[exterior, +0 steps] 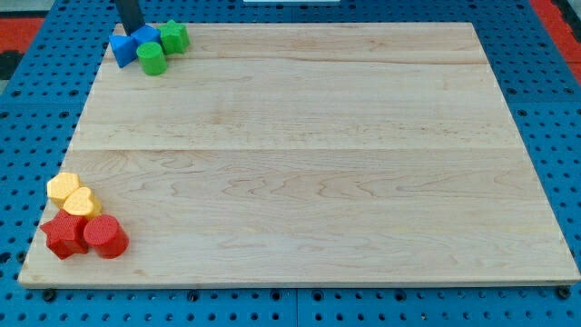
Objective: Slide the blue triangle below the green circle
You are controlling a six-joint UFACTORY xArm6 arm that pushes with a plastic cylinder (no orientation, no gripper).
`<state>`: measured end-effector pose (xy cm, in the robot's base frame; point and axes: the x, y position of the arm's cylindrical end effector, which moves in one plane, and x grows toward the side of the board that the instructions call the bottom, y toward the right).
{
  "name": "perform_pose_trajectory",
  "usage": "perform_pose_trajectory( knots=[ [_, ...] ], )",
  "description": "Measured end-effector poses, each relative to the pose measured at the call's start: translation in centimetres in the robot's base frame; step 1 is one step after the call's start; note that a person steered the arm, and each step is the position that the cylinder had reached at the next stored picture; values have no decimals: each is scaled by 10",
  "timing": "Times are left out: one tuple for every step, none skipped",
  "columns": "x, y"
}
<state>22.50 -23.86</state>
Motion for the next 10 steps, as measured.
perform_pose_trajectory(
  knots=[
    [22,0],
    [11,0],
    [10,0],
    [6,0],
    [-12,-10],
    [-19,-20],
    [5,-33],
    [44,-36],
    [70,-36],
    [72,-36]
  ],
)
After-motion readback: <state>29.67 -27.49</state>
